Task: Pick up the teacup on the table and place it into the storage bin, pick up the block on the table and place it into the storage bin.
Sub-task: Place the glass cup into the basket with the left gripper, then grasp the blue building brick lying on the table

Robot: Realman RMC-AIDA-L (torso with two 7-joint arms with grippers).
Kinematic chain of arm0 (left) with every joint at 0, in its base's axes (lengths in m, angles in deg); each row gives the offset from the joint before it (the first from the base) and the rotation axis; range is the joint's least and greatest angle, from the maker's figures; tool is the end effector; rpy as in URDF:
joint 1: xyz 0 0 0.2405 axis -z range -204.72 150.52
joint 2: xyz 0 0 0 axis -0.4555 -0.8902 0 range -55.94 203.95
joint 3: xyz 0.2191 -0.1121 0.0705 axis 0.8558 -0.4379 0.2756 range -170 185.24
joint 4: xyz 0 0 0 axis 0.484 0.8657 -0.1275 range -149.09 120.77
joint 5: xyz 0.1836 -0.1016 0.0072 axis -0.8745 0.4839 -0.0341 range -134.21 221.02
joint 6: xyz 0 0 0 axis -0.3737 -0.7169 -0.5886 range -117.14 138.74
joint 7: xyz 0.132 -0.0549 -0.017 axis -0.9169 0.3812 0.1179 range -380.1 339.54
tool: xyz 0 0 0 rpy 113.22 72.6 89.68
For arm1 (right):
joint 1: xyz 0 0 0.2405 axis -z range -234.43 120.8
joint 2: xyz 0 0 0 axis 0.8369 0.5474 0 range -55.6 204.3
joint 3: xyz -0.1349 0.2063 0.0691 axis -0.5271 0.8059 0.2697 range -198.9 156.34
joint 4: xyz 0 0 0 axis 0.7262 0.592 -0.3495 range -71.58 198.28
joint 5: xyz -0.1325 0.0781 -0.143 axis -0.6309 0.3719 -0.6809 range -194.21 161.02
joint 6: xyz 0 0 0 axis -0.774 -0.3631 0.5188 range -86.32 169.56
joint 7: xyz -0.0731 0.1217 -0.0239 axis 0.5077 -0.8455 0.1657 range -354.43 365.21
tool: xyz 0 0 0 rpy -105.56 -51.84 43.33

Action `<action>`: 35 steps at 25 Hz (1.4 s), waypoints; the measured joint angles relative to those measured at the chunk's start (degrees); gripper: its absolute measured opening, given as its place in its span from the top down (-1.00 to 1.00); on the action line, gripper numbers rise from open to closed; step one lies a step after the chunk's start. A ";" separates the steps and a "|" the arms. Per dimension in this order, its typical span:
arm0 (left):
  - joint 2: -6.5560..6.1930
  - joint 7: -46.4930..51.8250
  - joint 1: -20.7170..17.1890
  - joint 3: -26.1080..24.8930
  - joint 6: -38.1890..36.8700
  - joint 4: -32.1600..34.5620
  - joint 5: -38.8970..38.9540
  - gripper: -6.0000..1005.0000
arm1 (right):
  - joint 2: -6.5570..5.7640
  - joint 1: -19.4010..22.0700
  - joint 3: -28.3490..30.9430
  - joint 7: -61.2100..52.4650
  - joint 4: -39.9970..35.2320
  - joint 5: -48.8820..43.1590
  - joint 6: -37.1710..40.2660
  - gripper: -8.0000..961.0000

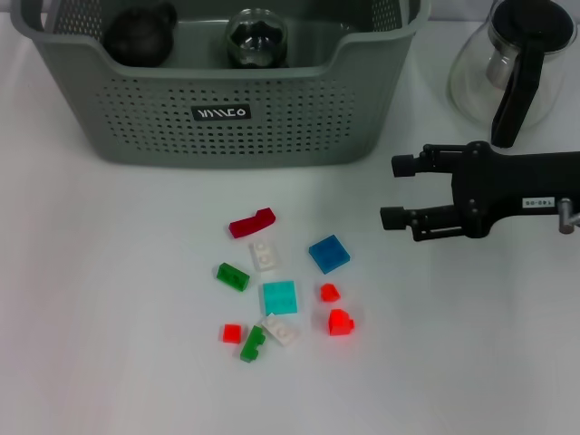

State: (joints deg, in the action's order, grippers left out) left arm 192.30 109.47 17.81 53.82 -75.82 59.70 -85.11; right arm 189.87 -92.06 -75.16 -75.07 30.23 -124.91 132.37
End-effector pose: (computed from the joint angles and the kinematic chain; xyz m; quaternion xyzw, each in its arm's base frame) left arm -0.1177 0.4157 0.0909 -0.9253 -0.2697 -0.1487 0.2211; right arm 0.2304 0.3364 -0.0148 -0.9616 0.1667 0.2157 0.0313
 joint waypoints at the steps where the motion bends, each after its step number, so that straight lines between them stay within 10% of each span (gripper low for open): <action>1: -0.09 -1.18 -1.09 -0.68 -3.39 1.38 2.81 -0.42 | -0.20 -0.16 0.00 0.01 -0.07 -0.57 0.40 -0.81; 6: 0.04 -14.09 -8.44 -2.81 -22.88 3.31 16.95 -0.53 | -0.94 -1.50 0.00 0.02 -0.19 -4.74 1.21 -0.81; 9: 2.42 -24.64 -14.20 -1.91 -28.16 1.26 18.08 -0.52 | -1.19 -3.93 0.00 -0.67 -0.41 -9.01 1.90 -0.81; 15: 4.22 -34.15 -19.08 -0.43 -28.19 -4.45 17.30 -0.51 | -0.74 -7.36 0.00 -2.94 -2.28 -14.80 2.52 -0.81; 24: 1.59 -44.51 -20.71 -4.06 -25.86 -22.65 17.20 -0.51 | 1.35 -13.38 -0.33 -3.98 -3.26 -23.55 1.44 -0.81; 35: 1.88 -46.51 -20.96 -4.57 -19.58 -24.44 16.25 -0.50 | 4.68 -19.26 -11.68 -5.09 -2.92 -30.59 -9.32 -0.81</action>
State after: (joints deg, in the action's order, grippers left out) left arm 194.18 62.96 -3.15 49.25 -95.40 35.25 -68.86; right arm 194.55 -111.32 -86.84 -80.16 27.30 -155.50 123.05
